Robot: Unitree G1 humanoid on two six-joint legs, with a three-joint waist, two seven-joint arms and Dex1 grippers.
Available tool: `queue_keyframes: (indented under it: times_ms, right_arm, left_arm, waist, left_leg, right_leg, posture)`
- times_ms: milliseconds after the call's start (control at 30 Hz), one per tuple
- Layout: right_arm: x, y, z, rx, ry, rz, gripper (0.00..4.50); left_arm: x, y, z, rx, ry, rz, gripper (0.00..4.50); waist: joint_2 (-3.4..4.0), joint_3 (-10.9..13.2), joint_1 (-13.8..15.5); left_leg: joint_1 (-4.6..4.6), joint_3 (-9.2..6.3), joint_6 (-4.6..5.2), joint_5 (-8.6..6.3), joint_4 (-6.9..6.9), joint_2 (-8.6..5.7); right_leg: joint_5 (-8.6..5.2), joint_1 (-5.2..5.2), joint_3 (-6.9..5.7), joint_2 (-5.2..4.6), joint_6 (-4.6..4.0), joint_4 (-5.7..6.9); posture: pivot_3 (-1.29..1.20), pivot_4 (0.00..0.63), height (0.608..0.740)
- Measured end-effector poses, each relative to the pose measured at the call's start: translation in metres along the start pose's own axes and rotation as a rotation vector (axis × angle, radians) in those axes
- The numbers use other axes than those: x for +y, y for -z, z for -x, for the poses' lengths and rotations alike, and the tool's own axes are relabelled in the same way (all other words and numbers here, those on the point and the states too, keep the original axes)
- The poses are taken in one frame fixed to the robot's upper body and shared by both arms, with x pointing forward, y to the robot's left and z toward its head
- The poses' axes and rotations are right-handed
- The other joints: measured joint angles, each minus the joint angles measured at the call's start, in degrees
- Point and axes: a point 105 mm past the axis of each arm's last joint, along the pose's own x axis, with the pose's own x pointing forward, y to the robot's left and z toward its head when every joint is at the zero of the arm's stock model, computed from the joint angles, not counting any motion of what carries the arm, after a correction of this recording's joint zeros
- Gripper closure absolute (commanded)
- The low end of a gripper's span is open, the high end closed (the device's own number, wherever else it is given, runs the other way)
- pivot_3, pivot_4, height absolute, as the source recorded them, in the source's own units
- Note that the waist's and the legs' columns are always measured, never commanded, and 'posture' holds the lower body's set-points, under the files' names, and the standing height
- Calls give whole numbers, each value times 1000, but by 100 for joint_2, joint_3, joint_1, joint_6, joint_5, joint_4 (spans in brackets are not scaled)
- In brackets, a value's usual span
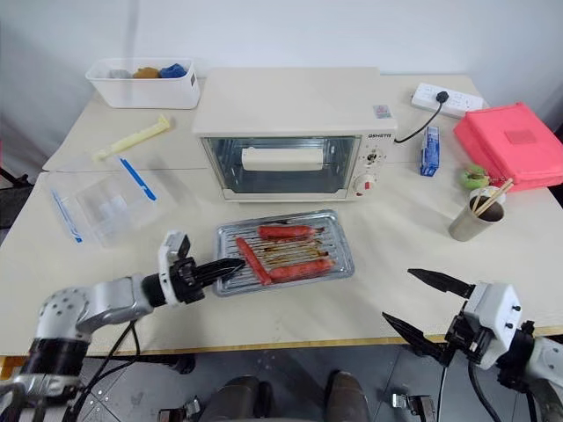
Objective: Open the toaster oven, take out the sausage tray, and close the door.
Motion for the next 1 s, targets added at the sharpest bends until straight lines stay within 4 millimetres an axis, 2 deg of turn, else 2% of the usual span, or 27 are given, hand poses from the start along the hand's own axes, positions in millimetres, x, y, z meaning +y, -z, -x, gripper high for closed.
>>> queue_keyframes:
  times_ms: [233, 433, 533, 633, 767, 900, 1000]
  right_arm:
    - [10, -14, -7, -44, -24, 21, 18]
    - [15, -19, -14, -66, -53, 26, 0]
    - [13, -19, -16, -67, -59, 30, 0]
    - [11, -20, -20, -72, -78, 46, 0]
    - [12, -20, -28, -92, -142, 53, 0]
    - [11, -21, -34, -147, -195, 40, 0]
    - [8, -25, -36, -193, -238, -22, 0]
  left_arm:
    - [3, 0, -21, 82, -46, -53, 4500]
    - [9, 0, -29, 77, -72, -81, 2838]
    - [11, 0, -26, 75, -92, -129, 1943]
    - [7, -4, -14, 37, -97, -199, 1043]
    - [4, -6, 20, 32, -172, -417, 15]
    - [12, -13, 59, 9, -256, -723, 15]
    - [12, -19, 79, -52, -228, -886, 15]
  waist:
    - [2, -1, 52]
    - [1, -1, 150]
    - [0, 0, 136]
    - [0, 0, 104]
    - [-4, 2, -32]
    - [4, 1, -97]
    - [3, 3, -86]
  left_leg:
    - [3, -6, 4, 10, 1, -8]
    - [13, -10, 5, 10, 1, -11]
    - [10, -8, 0, 8, -5, -6]
    - [9, -8, -1, 7, -7, -2]
    - [11, 6, -10, 5, -16, 7]
    - [10, 39, -13, 6, -46, 13]
    - [4, 40, -10, 5, -55, 40]
  right_leg:
    - [4, 8, 0, -4, 7, -18]
    - [7, 24, 2, -10, 13, -27]
    - [8, 18, -3, -6, 13, -22]
    - [7, 15, -5, -4, 13, -21]
    - [6, 0, -5, 0, 10, -22]
    - [1, -26, -5, -2, 1, -25]
    - [1, -35, -7, -6, 1, -36]
  posture:
    - [0, 150, 740]
    - [0, 150, 740]
    - [0, 150, 740]
    - [0, 150, 740]
    - [0, 150, 740]
    - [0, 150, 740]
    - [0, 150, 740]
